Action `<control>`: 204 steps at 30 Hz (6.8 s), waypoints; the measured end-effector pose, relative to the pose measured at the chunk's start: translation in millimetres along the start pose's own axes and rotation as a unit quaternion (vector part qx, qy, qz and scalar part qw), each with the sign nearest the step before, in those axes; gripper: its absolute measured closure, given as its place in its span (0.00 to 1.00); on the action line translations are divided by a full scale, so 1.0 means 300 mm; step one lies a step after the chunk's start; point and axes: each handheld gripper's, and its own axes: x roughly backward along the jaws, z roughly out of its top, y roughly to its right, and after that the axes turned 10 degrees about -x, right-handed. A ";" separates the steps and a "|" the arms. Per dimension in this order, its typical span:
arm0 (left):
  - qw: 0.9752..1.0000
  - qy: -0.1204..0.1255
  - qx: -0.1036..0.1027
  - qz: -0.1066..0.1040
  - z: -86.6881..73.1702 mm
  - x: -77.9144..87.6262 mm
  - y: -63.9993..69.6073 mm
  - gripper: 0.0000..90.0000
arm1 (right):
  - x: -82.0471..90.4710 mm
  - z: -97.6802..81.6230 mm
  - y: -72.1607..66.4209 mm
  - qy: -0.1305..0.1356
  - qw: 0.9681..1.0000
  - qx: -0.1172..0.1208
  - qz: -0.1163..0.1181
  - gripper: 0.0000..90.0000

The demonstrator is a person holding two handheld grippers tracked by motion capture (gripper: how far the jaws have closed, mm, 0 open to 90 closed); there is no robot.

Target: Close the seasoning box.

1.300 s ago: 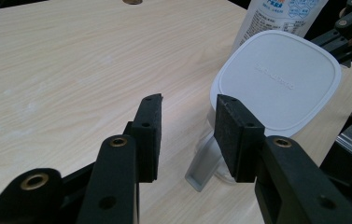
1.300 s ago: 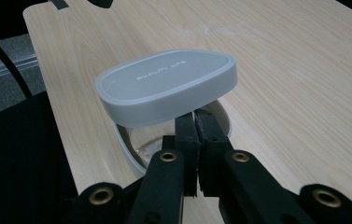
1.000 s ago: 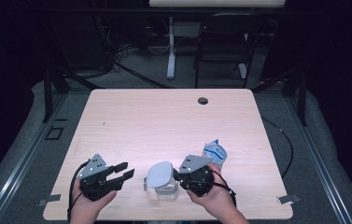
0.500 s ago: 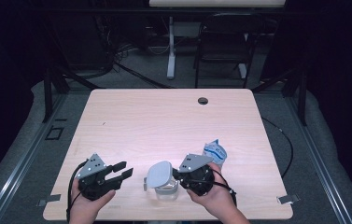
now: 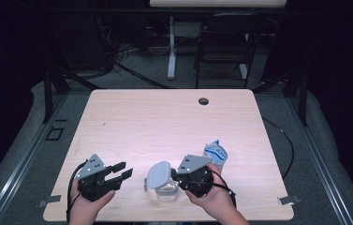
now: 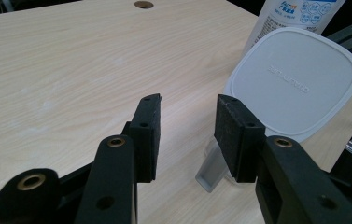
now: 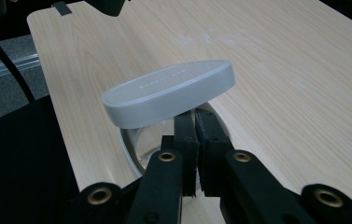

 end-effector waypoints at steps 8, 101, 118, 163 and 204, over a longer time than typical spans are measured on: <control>1.000 0.002 0.005 0.002 -0.002 0.004 -0.005 0.68 | 0.002 0.014 -0.013 0.001 1.000 0.007 0.000 0.97; 0.999 -0.003 0.039 0.030 -0.056 0.010 -0.070 0.63 | 0.117 -0.083 0.016 0.086 0.994 -0.063 -0.040 0.62; 0.998 -0.007 0.044 0.037 -0.068 0.022 -0.079 0.62 | 0.226 -0.138 0.068 0.104 0.990 -0.077 -0.047 0.53; 0.998 -0.003 0.052 0.048 -0.072 0.037 -0.092 0.62 | 0.320 -0.224 0.191 0.094 0.976 -0.147 -0.132 0.50; 0.997 -0.001 0.064 0.050 -0.087 0.042 -0.111 0.62 | 0.166 -0.200 0.288 0.083 0.969 -0.145 -0.181 0.42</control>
